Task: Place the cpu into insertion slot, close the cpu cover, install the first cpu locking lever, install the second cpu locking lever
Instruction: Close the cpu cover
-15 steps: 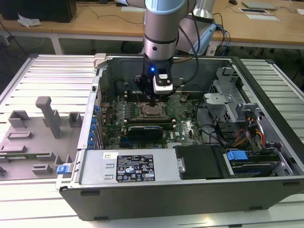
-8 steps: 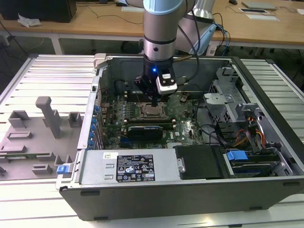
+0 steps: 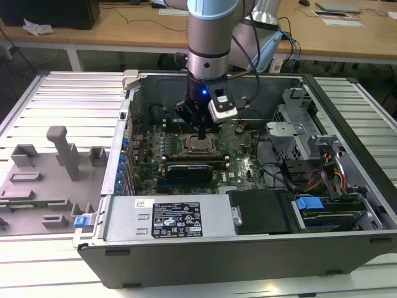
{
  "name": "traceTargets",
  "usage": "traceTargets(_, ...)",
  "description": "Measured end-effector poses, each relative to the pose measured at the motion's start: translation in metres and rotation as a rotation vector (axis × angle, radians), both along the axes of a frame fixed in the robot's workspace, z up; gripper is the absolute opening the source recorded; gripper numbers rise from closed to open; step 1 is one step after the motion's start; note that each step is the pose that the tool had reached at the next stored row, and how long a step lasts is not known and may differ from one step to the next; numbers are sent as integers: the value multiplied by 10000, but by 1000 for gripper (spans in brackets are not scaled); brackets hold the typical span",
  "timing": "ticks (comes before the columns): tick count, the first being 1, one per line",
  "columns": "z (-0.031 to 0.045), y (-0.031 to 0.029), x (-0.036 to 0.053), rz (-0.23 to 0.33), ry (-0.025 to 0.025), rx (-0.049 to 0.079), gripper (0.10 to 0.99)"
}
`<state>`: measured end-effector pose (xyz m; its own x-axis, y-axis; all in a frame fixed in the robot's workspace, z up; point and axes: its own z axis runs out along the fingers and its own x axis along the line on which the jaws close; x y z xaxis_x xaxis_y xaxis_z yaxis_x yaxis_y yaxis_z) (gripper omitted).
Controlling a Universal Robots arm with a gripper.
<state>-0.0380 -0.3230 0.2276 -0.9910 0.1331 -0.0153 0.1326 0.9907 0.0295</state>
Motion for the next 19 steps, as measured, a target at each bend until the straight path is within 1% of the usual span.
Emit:
traceTargets(1, -2, 1, 0, 223, -17, 10, 106)
traceTargets(2, -2, 0, 1, 439, -48, 20, 106)
traceTargets(4, -3, -2, 0, 599, -176, 18, 106)
traceTargets(5, -4, -2, -13, 637, -276, 16, 106)
traceTargets(6, -5, -1, -32, 643, -289, 17, 106)
traceTargets(9, -5, -1, -73, 658, -288, 14, 106)
traceTargets(11, 7, -3, -80, 670, -285, 8, 106)
traceTargets(12, 21, -2, -80, 670, -287, 8, 106)
traceTargets(17, 169, -2, -80, 670, -288, 11, 106)
traceTargets(19, 177, -1, -80, 671, -290, 13, 106)
